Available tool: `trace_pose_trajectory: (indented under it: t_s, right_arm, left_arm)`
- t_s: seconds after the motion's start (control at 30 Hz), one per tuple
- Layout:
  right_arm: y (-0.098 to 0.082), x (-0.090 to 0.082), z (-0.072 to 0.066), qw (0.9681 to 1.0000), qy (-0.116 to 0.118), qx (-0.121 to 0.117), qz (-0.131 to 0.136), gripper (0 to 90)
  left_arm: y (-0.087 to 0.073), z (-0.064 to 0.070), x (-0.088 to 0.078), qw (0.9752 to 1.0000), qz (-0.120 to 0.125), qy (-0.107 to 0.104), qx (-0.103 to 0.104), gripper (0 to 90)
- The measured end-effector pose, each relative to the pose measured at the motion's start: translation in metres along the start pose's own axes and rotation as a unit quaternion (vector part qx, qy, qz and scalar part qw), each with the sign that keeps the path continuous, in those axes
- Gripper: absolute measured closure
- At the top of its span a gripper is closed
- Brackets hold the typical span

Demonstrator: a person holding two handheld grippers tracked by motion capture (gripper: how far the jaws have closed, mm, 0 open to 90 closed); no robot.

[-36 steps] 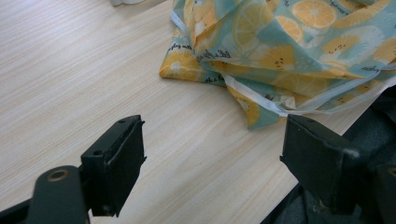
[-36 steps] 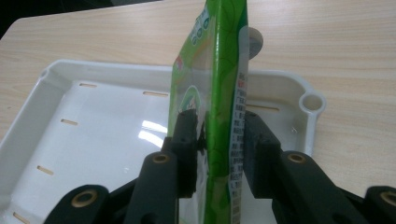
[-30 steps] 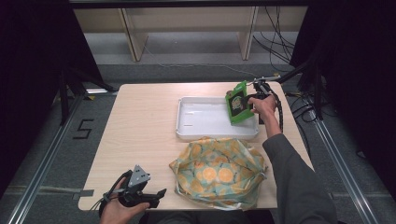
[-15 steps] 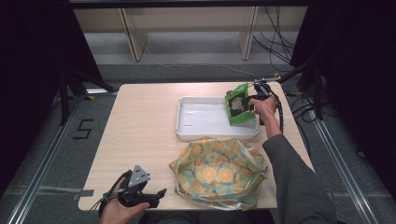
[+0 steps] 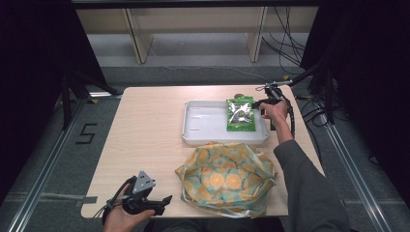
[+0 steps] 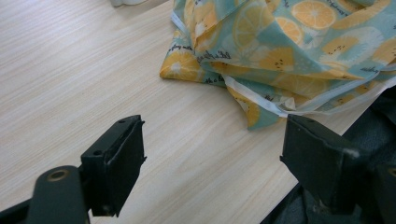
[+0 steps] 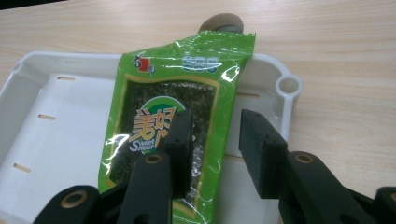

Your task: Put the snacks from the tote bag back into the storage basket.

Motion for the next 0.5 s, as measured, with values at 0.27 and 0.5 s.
trace_pose_trajectory:
  t_s: [0.27, 0.5]
  right_arm:
    - [0.003, -0.008, 0.0, 0.9989, 0.018, -0.031, 0.029, 64.3]
    - [0.0, -0.017, -0.007, 0.9989, 0.019, -0.032, 0.027, 62.7]
  left_arm:
    - [0.0, -0.002, -0.001, 0.9999, -0.006, 0.003, 0.008, 20.2]
    - [0.0, -0.003, -0.002, 0.9998, -0.013, 0.003, 0.012, 20.2]
Point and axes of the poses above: each handheld gripper's, and its own axes: x roughly forward along the jaws, y roughly out of its top, z roughly to its right, the point moved 1 cm from there along x, roughly forward along the jaws, and after that the axes turned 2 degrees about x, right-handed, at the moved point
